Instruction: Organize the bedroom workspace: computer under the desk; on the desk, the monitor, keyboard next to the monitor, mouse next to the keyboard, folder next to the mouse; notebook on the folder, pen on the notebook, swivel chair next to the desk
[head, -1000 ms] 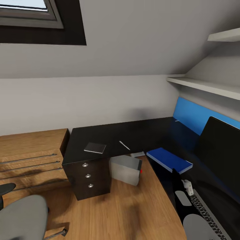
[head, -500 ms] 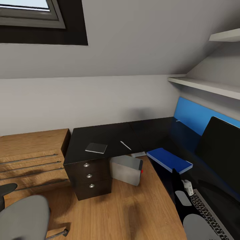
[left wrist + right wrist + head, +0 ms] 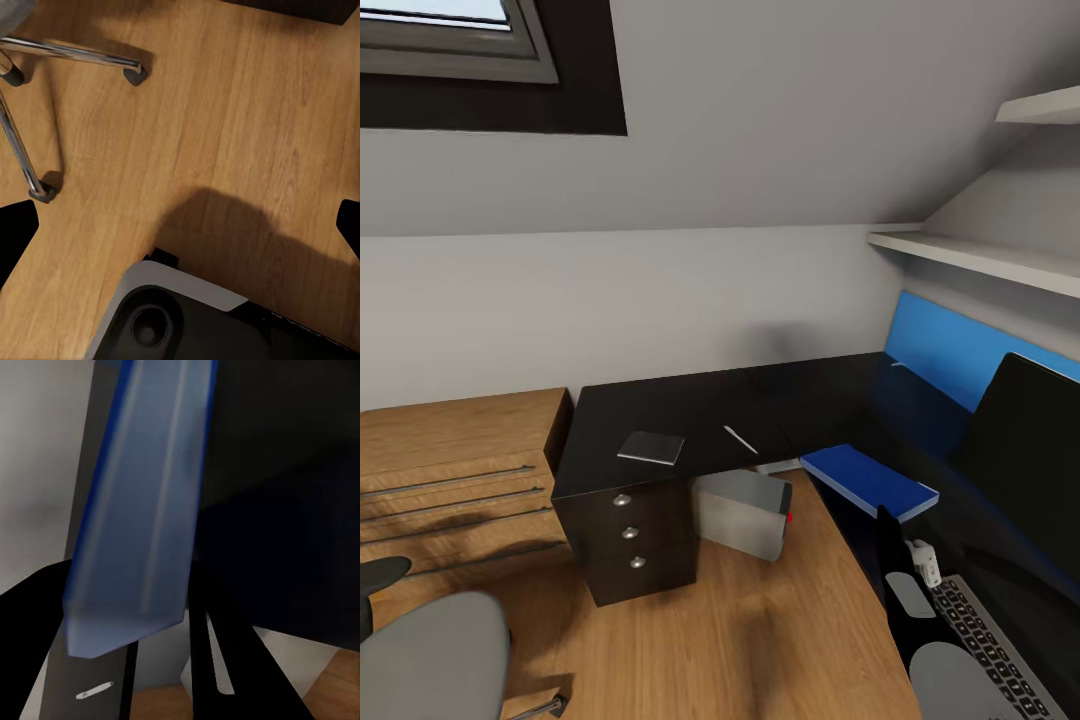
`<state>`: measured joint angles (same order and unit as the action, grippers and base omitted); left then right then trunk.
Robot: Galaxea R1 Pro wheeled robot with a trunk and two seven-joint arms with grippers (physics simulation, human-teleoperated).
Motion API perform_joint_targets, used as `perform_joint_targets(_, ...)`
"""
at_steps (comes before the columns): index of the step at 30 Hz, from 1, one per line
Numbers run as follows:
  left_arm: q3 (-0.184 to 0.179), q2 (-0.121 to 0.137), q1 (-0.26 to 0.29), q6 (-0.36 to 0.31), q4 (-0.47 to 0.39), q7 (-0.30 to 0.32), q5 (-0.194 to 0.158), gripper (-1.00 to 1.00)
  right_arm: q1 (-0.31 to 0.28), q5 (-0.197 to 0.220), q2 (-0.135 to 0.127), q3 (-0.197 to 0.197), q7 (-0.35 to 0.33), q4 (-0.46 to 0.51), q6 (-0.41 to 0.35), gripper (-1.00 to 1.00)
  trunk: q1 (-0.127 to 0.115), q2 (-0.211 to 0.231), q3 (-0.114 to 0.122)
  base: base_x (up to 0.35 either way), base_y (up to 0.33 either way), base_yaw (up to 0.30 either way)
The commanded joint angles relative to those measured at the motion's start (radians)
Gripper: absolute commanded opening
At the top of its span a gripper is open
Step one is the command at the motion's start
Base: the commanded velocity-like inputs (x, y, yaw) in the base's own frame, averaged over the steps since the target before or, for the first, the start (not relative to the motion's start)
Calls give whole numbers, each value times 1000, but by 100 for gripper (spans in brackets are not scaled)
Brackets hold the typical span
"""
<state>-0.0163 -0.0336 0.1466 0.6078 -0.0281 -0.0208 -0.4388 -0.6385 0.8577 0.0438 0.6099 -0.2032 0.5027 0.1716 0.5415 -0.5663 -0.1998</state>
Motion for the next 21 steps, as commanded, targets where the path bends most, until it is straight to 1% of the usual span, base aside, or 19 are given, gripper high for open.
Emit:
perform_joint_targets(1,-2,0,1,3,0,-2,-2,100,-1,11,1,5,-9,-1,0,-100,0,-1,-2,8,5,0)
perform_joint_targets(5,-2,0,0,4,0,-2,-1,100,-1,11,2,5,-9,0,6,-100,0,-1,-2,3,2,0)
perform_joint_targets(12,-2,-1,1,4,0,-2,-1,100,-1,11,4,3,-9,-1,73,-100,0,-1,-2,0,0,0)
perform_joint_targets(21,-2,-1,0,4,0,-2,-1,100,-1,11,6,4,-9,-1,82,-100,0,-1,-2,0,0,0)
